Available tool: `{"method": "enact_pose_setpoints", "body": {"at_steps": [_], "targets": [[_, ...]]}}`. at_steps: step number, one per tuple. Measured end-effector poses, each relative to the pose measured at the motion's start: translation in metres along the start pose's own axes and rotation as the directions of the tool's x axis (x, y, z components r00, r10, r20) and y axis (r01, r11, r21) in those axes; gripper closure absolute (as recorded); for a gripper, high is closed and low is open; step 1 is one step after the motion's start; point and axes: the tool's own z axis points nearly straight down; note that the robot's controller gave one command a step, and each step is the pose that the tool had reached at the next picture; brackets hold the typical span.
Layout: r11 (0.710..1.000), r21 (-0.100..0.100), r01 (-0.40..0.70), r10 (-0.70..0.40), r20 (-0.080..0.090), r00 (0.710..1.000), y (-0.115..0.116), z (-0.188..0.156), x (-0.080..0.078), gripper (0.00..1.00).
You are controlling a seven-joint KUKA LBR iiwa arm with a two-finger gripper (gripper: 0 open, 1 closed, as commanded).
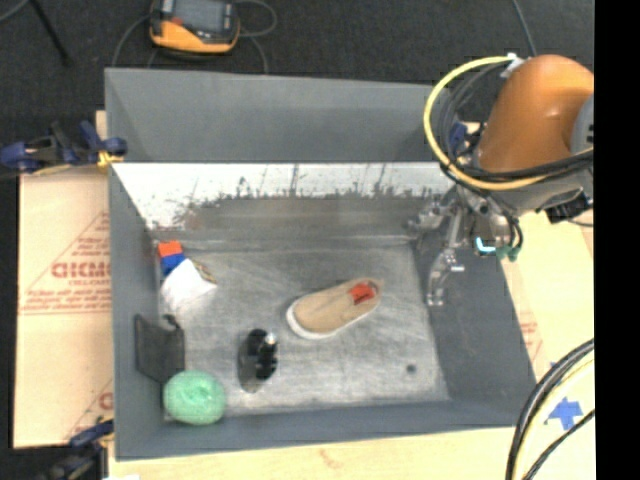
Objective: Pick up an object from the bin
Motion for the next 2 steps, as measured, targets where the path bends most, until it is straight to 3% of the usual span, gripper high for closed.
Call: {"method": "enact_pose_setpoints", "body": {"at_steps": [1,2], "targets": [[1.000,0.001,0.002,-0.002,0.008,1.000,0.000,-0.005,-0.002,0.00],[1.000,0.003,0.028,-0.028,0.015,0.999,0.011,0.043,-0.008,0.00]]}}
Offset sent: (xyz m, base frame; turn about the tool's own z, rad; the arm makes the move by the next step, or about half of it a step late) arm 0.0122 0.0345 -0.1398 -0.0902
